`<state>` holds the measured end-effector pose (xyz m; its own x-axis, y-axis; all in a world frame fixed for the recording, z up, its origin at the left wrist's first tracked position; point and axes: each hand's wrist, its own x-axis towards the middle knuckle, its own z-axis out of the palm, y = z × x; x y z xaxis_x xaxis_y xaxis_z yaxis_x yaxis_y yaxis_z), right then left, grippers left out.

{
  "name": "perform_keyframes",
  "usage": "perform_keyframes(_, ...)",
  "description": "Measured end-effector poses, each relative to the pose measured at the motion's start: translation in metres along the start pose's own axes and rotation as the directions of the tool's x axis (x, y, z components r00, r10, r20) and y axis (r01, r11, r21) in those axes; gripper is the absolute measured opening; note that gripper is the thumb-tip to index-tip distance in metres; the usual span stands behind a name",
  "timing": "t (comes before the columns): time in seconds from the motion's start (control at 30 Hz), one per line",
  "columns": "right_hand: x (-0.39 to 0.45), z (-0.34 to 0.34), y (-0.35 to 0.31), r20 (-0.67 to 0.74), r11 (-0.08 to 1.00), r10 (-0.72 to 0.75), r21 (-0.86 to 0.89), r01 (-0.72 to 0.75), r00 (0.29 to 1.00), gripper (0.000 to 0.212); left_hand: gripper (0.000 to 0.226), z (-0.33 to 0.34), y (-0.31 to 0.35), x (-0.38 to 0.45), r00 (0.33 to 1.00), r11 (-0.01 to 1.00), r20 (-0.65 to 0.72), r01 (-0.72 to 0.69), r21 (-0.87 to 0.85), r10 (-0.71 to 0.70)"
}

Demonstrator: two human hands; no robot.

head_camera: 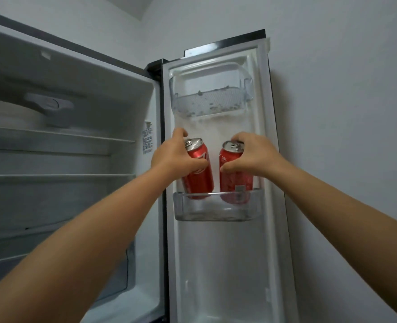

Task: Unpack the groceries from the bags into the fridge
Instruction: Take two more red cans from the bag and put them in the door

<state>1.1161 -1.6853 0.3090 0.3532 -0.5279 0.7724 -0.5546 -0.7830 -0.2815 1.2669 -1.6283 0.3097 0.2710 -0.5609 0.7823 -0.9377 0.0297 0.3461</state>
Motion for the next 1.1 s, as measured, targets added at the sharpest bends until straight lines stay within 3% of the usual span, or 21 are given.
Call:
perform_keyframes(0.17, 0.014, 0.013, 0.004, 0.111, 0.996, 0.077, -0.059, -0.070, 0.991, 0.067, 0.058, 0.016, -0.014, 0.020, 0.986, 0.999, 0.162, -0.032, -0.013, 0.034)
perform_keyframes(0.27, 0.018, 0.015, 0.002, 0.113, 0.988, 0.114, -0.121, -0.100, 0.987, 0.056, 0.045, 0.026, -0.021, 0.028, 0.969, 0.998, 0.240, -0.062, -0.017, 0.064)
perform_keyframes(0.5, 0.017, 0.029, 0.006, 0.098, 0.929, 0.102, -0.364, -0.060, 0.990, 0.051, 0.053, 0.036, -0.037, 0.025, 0.963, 0.991, 0.240, -0.101, -0.089, 0.120)
perform_keyframes(0.6, 0.011, 0.032, 0.003, 0.095, 0.935, 0.088, -0.351, -0.050, 0.992, 0.050, 0.062, 0.040, -0.043, 0.014, 0.962, 0.978, 0.228, -0.109, -0.178, 0.149)
perform_keyframes(0.7, 0.007, 0.033, -0.003, 0.002, 0.961, 0.103, -0.257, -0.099, 0.995, 0.048, 0.074, 0.040, -0.047, 0.009, 0.968, 0.965, 0.220, -0.066, -0.254, 0.124)
perform_keyframes(0.83, 0.006, 0.037, -0.003, -0.121, 0.971, 0.180, -0.139, -0.196, 0.976, 0.048, 0.074, 0.039, -0.047, 0.007, 0.967, 0.959, 0.231, -0.040, -0.280, 0.108)
perform_keyframes(1.1, 0.016, 0.041, -0.014, -0.162, 0.935, 0.259, -0.203, -0.289, 0.952, 0.045, 0.068, 0.034, -0.055, -0.003, 0.979, 0.963, 0.171, -0.061, -0.264, 0.109)
